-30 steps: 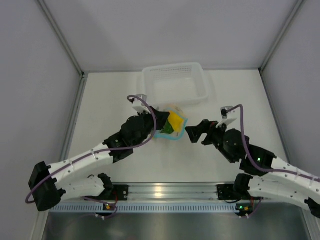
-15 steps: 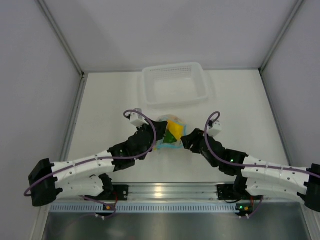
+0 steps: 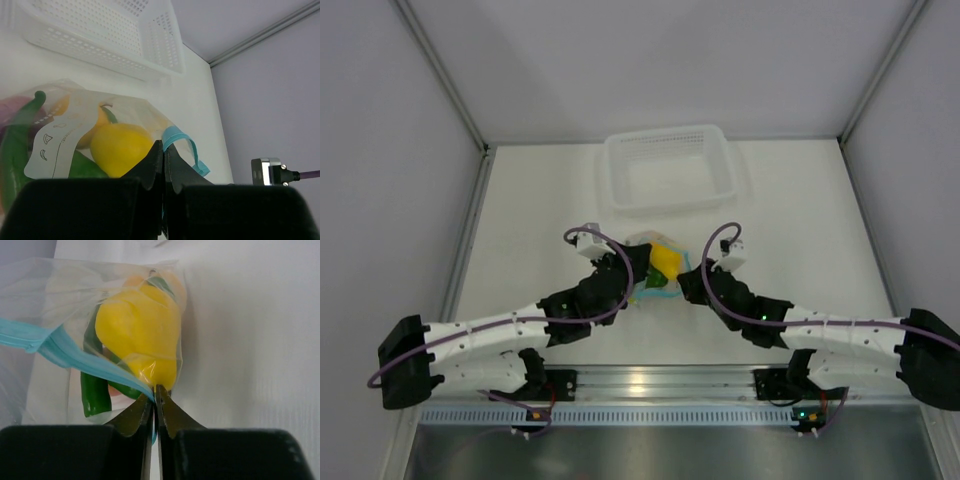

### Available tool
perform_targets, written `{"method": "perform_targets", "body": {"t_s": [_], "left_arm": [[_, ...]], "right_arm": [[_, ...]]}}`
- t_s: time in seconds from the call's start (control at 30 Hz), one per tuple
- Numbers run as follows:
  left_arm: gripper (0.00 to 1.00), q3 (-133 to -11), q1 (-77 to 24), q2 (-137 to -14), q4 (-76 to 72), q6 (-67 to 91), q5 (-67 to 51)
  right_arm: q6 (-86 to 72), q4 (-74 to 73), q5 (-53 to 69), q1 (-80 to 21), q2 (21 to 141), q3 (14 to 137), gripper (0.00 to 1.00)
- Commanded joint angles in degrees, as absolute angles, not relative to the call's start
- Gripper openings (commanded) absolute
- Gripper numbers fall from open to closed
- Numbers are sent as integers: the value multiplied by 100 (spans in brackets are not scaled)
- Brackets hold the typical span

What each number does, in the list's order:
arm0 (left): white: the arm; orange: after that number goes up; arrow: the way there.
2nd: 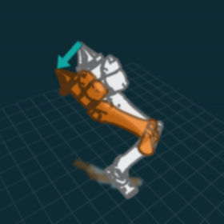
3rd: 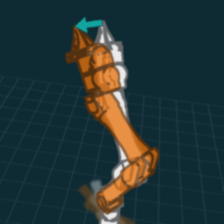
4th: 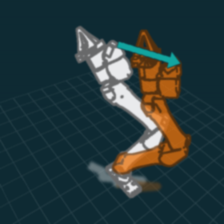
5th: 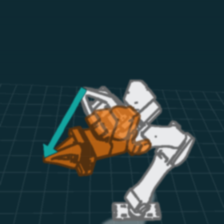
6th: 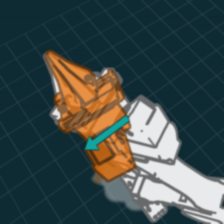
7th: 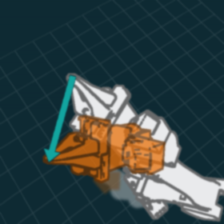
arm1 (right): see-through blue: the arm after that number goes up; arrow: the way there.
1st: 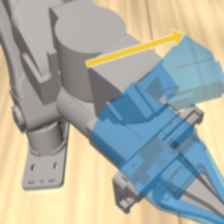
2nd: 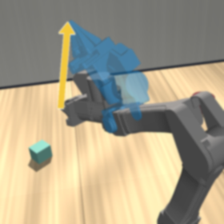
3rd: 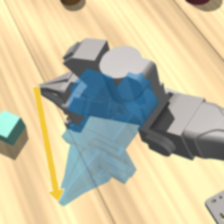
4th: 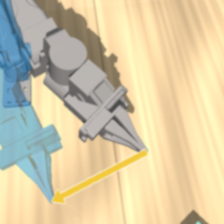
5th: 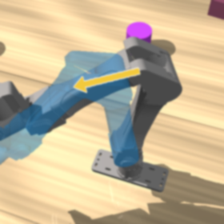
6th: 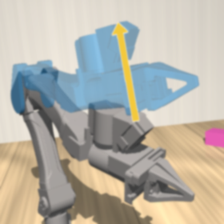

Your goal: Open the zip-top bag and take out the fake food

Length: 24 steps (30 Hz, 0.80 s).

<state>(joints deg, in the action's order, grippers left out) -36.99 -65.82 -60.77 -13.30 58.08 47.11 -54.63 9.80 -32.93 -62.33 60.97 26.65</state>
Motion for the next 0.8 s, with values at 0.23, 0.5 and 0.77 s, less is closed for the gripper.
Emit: {"method": "perform_targets", "body": {"t_s": [0.23,0.5,0.77], "left_arm": [[0,-3218,-6715,-4969,-1696,4343,6265],[0,-2584,-6917,-4271,-1687,4034,6689],[0,-3471,-7049,-5360,-1670,3920,5388]], "right_arm": [[-4053,-535,-2006,-4794,5065,2865,0],[-3139,-1537,-1354,-3911,4701,3391,0],[-2339,-2038,-282,-4016,5036,3954,7]]}}
